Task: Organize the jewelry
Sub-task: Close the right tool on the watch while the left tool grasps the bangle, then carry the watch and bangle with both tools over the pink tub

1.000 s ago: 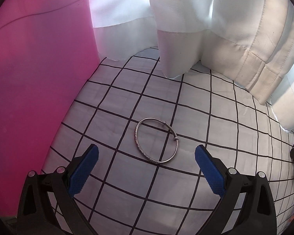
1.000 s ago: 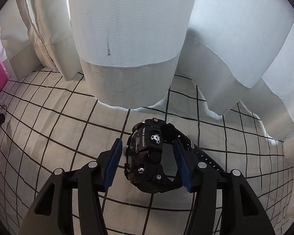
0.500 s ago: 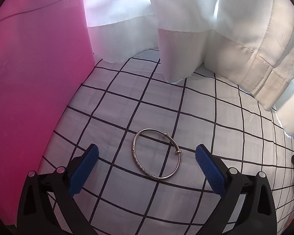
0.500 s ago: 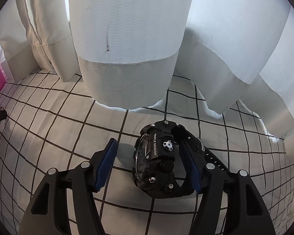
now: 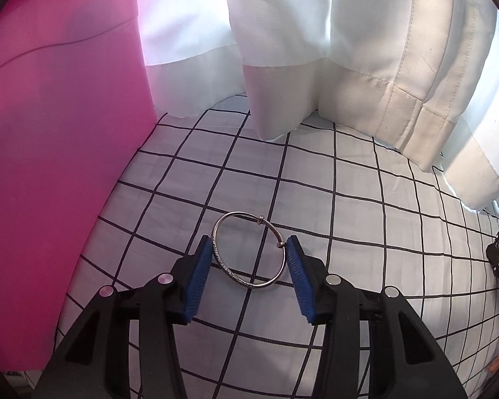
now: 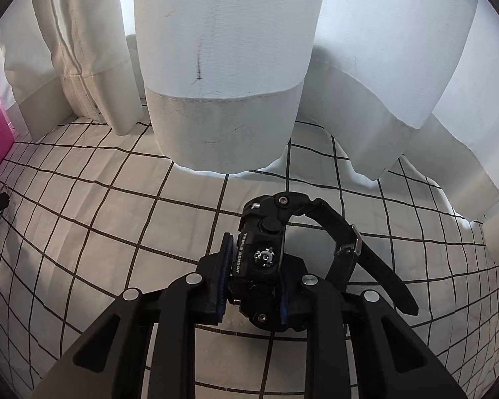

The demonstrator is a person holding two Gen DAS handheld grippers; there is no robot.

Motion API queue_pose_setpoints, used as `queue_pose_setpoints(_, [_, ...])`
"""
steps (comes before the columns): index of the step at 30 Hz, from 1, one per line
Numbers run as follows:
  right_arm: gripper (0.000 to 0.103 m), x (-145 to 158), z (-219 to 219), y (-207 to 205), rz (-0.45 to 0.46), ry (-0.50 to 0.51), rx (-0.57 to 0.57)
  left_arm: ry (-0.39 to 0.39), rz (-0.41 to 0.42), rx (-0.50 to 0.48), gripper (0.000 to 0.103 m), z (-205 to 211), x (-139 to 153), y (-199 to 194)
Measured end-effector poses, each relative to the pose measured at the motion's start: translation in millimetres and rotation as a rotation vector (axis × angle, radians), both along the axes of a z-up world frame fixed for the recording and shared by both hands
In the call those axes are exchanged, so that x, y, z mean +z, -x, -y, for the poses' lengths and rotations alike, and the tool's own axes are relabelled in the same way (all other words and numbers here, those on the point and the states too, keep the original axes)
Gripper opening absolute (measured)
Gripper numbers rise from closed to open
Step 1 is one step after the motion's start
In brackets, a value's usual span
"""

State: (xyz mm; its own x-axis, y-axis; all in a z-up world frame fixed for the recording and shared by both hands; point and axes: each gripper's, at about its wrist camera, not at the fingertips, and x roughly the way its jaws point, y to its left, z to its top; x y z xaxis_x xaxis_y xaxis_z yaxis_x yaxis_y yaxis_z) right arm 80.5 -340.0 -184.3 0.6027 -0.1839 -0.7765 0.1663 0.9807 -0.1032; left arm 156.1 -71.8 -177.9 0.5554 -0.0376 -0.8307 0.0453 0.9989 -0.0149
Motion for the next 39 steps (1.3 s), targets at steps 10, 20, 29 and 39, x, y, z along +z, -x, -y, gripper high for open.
queue_pose_setpoints(10, [0.022, 7.8, -17.6, 15.3, 0.007, -0.019, 0.026, 0.032, 0.043, 0.005, 0.045, -3.5, 28.6, 20.9])
queue_pose_setpoints(20, [0.022, 30.2, -41.9, 30.2, 0.049, -0.031, 0.067, 0.050, 0.078, -0.011, 0.045, -7.6, 53.8, 19.2])
queue_pose_setpoints(29, [0.022, 69.6, -75.0, 28.0, 0.124, -0.039, 0.113, 0.068, 0.155, -0.040, 0.045, -15.4, 96.5, 33.4])
queue_pose_setpoints(39, [0.022, 123.4, -111.5, 29.4, 0.217, -0.038, 0.174, 0.070, 0.228, -0.054, 0.045, -38.2, 148.7, 47.7])
